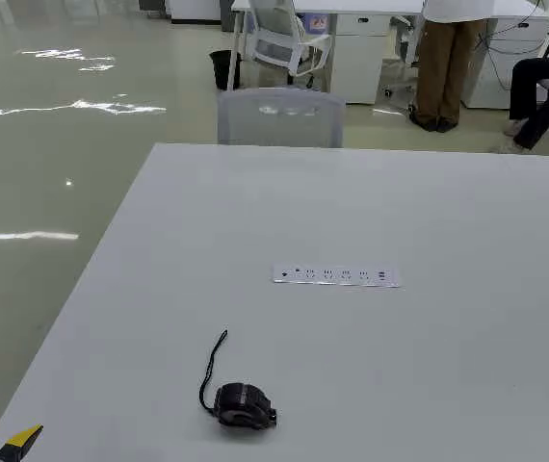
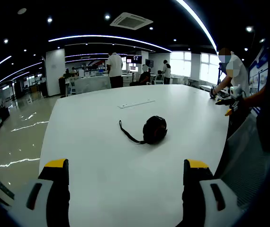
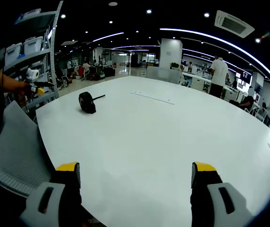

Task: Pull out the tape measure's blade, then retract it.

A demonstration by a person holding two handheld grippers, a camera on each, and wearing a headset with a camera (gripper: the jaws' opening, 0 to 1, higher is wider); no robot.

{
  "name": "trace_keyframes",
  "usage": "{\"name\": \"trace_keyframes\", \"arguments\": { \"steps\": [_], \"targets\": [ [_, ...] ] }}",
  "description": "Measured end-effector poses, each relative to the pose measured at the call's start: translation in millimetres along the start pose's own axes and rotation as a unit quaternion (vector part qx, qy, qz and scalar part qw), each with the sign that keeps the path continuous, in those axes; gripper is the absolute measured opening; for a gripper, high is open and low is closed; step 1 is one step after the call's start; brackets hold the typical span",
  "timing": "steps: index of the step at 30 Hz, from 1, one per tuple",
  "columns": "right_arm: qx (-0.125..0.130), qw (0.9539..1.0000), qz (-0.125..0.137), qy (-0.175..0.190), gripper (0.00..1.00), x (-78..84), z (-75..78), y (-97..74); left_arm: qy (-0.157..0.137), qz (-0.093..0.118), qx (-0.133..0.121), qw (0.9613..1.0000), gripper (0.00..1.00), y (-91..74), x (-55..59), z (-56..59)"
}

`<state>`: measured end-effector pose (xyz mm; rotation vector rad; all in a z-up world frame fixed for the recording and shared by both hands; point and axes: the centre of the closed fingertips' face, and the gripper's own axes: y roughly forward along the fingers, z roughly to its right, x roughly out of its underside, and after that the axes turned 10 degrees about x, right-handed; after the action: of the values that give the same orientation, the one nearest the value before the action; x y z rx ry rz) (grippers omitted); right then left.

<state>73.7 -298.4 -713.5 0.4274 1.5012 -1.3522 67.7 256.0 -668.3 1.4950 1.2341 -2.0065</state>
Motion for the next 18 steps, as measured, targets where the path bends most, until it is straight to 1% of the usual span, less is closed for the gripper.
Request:
{"name": "trace_keyframes", "arguments": {
  "steps": [1,2,3,6,11,12,13,15,18],
  "targets": [
    [0.000,1.0000,0.000,-0.002,1.00,0.6,-0.1,0.4,0.000,-0.002,0.001,1.0000,0.99,0.6,4.0,-2.9],
    [0.000,1.0000,-0.002,0.000,1.00,3.0,0.6,1.1,0.001,-0.003,0.002,1.0000,0.99,0.8,5.6,-4.5],
    [-0.001,1.0000,-0.002,0.001,1.00,3.8,0.8,1.4,-0.001,-0.003,0.002,1.0000,0.99,0.9,5.8,-4.9],
    [0.001,1.0000,-0.001,0.002,1.00,4.1,1.5,1.8,-0.007,0.006,0.003,1.0000,0.99,0.6,2.2,-5.6],
    [0.000,1.0000,-0.002,0.004,1.00,6.2,0.1,1.7,0.000,-0.002,0.003,1.0000,0.99,0.4,5.8,-7.8],
    [-0.003,1.0000,0.000,0.000,1.00,6.5,-0.9,1.6,-0.001,-0.003,0.002,1.0000,0.99,0.3,6.0,-8.3],
    [-0.009,0.9997,0.010,-0.019,0.99,4.8,-3.5,0.9,-0.002,-0.004,0.000,1.0000,0.99,-0.2,6.9,-9.3],
    [-0.010,0.9999,-0.003,-0.012,1.00,7.7,-5.4,0.2,-0.002,-0.004,0.002,1.0000,0.99,-0.4,7.4,-8.8],
    [-0.012,0.9999,0.003,-0.010,1.00,5.1,-9.6,-1.3,0.000,-0.005,0.003,1.0000,0.99,-0.9,8.9,-7.6]
  ]
}}
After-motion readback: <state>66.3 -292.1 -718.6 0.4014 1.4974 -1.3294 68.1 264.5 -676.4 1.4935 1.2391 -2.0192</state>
